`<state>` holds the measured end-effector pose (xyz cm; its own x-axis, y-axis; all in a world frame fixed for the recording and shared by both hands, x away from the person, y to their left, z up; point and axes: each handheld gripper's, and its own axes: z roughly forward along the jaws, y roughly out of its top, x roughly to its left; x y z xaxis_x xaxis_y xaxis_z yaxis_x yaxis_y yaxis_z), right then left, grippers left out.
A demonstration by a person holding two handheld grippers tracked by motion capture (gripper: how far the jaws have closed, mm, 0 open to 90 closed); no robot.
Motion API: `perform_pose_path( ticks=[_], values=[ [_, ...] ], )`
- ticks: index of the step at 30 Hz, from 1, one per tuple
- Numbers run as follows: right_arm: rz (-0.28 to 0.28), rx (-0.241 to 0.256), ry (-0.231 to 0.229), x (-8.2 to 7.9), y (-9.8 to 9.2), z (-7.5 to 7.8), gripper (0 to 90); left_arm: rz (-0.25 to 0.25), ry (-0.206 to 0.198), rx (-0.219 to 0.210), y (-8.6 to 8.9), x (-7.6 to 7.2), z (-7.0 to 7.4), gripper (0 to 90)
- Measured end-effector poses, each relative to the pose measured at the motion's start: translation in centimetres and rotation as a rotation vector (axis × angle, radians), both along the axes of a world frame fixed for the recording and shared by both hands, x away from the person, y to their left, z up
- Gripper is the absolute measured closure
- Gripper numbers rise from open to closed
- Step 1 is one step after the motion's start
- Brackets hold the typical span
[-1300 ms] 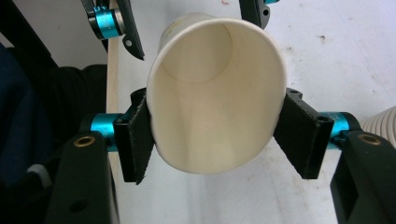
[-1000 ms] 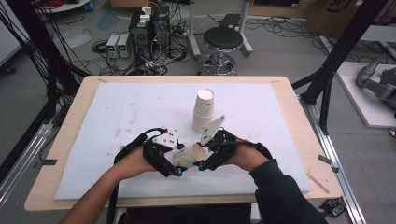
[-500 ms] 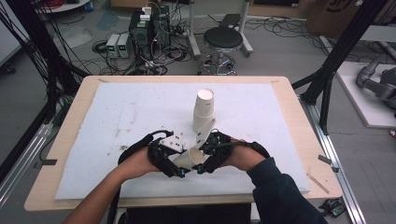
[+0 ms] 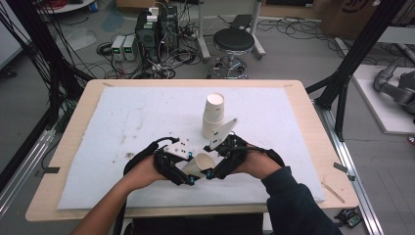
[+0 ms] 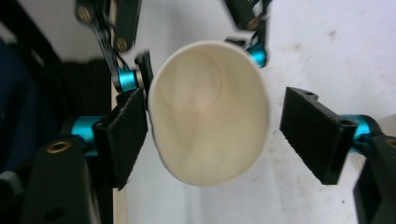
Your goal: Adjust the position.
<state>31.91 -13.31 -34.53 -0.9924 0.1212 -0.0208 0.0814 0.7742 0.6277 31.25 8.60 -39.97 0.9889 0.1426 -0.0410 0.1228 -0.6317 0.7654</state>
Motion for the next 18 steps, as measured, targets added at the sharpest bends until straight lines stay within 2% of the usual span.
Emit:
perform_pose_path(
  ticks=[1,2,3,4,5,6,7,8,9,10,12,13,14,17,18],
  values=[
    [-0.012,0.041,0.007,0.1,-0.5,0.1,22.5,0.013,0.004,-0.002,0.2,0.0,-0.1,36.9],
    [-0.04,0.088,0.004,0.1,-1.3,0.3,22.5,0.036,0.009,-0.025,0.8,0.0,-0.4,36.9],
    [-0.057,0.109,0.004,0.1,-1.8,0.4,22.6,0.036,0.009,-0.025,0.8,0.0,-0.4,36.9],
    [-0.074,0.134,-0.004,0.1,-2.3,0.4,22.6,0.06,0.009,-0.056,1.4,0.0,-0.6,36.9],
    [-0.095,0.158,-0.003,0.1,-2.8,0.4,22.6,0.06,0.009,-0.056,1.4,0.0,-0.6,36.9],
    [-0.113,0.183,-0.005,0.1,-3.4,0.3,22.6,0.091,0.017,-0.093,2.1,0.0,-0.8,36.8],
    [-0.113,0.183,-0.005,0.1,-3.4,0.3,22.6,0.091,0.017,-0.093,2.1,0.0,-0.8,36.7],
    [-0.159,0.225,-0.018,0.0,-4.5,0.0,22.6,0.118,0.011,-0.129,2.7,0.0,-1.0,36.6],
    [-0.178,0.244,-0.017,0.0,-5.0,-0.2,22.6,0.118,0.011,-0.129,2.7,0.0,-1.0,36.3],
    [-0.2,0.266,-0.017,0.0,-5.5,-0.5,22.7,0.146,0.012,-0.166,3.3,0.0,-1.2,36.3],
    [-0.222,0.285,-0.016,-0.1,-6.0,-0.8,22.8,0.154,0.007,-0.169,3.5,0.0,-1.2,36.3],
    [-0.259,0.307,-0.031,-0.2,-6.9,-1.3,22.8,0.169,0.006,-0.187,3.8,0.0,-1.3,36.4],
    [-0.281,0.318,-0.026,-0.2,-7.3,-1.5,22.8,0.189,-0.004,-0.21,4.3,-0.1,-1.5,36.4],
    [-0.313,0.334,-0.039,-0.3,-8.1,-2.0,22.8,0.208,-0.013,-0.236,4.8,-0.1,-1.6,36.3],
    [-0.346,0.344,-0.048,-0.3,-8.9,-2.4,22.8,0.219,-0.019,-0.25,5.0,-0.1,-1.7,36.2]
  ],
)
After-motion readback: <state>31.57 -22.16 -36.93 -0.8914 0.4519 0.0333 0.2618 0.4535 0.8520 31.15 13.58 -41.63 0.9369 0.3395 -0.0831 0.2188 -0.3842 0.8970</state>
